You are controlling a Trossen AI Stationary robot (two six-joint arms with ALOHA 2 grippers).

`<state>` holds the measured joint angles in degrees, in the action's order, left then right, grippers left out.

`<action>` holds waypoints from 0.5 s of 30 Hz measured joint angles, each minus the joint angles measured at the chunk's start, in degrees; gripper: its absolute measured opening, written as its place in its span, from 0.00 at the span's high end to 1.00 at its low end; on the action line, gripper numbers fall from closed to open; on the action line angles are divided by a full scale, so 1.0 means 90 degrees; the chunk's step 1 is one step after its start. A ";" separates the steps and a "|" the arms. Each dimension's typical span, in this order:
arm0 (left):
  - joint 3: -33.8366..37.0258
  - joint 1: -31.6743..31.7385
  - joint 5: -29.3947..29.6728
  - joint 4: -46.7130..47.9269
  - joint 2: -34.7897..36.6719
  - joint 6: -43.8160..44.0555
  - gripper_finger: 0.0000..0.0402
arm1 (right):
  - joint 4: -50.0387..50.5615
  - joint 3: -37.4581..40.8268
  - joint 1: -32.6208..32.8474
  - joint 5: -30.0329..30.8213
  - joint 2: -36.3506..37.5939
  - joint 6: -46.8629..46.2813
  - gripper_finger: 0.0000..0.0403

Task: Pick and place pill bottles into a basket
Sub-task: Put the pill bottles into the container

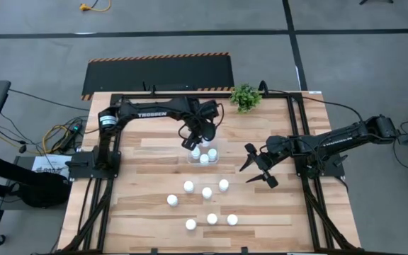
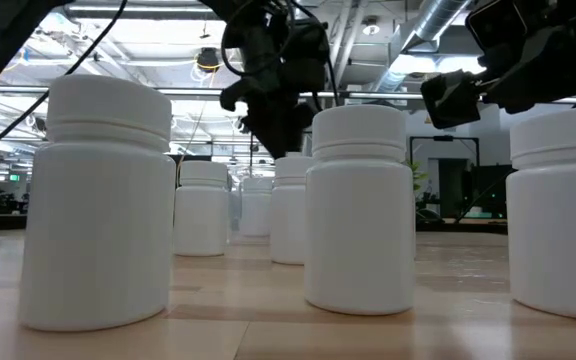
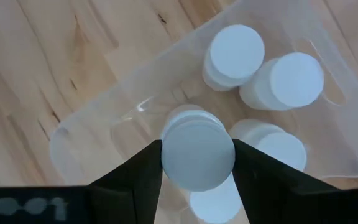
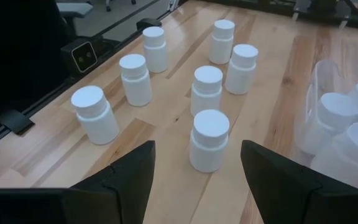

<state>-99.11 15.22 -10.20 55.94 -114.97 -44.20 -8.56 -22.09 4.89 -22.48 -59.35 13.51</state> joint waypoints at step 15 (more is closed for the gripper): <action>0.0000 0.0007 -0.0060 -0.0014 -0.0482 -0.0180 0.58 | 0.0044 -0.0002 0.0000 0.0001 0.0000 -0.0003 0.43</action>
<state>-99.11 15.29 -10.73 55.81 -119.31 -45.82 -8.16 -22.11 4.89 -22.47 -59.35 13.49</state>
